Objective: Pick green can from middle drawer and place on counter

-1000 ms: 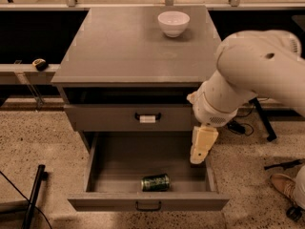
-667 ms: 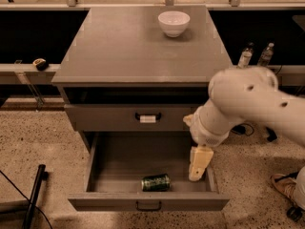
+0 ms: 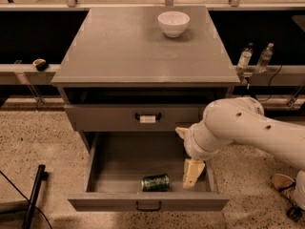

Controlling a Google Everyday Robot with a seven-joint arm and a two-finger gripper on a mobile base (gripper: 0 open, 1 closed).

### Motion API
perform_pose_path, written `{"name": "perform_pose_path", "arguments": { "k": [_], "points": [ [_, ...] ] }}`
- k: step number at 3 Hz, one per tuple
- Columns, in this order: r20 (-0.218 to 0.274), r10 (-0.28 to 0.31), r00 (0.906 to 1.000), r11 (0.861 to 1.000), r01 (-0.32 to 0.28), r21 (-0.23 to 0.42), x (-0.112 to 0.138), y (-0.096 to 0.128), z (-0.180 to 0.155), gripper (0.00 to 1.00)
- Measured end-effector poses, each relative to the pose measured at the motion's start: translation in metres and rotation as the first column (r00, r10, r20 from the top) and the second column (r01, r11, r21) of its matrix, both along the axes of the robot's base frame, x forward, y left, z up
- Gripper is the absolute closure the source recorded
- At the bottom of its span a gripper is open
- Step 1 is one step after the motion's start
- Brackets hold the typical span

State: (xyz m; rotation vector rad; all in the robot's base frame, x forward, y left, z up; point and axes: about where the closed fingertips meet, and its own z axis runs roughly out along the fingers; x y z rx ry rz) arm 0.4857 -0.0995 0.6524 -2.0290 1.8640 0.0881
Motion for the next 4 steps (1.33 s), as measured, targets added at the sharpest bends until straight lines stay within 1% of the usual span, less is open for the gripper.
{"name": "perform_pose_path", "arguments": {
  "k": [1,2,3,4],
  "points": [
    [-0.007,0.016,0.9998,1.000,-0.016,0.008,0.001,0.003,-0.004,0.00],
    [0.009,0.070,0.9975,0.997,-0.070,0.045,0.017,0.017,-0.047,0.00],
    [0.044,0.132,0.9903,0.986,-0.136,0.100,0.040,0.052,-0.105,0.09],
    [0.050,0.177,0.9829,0.977,-0.182,0.111,0.049,0.076,-0.134,0.13]
  ]
}}
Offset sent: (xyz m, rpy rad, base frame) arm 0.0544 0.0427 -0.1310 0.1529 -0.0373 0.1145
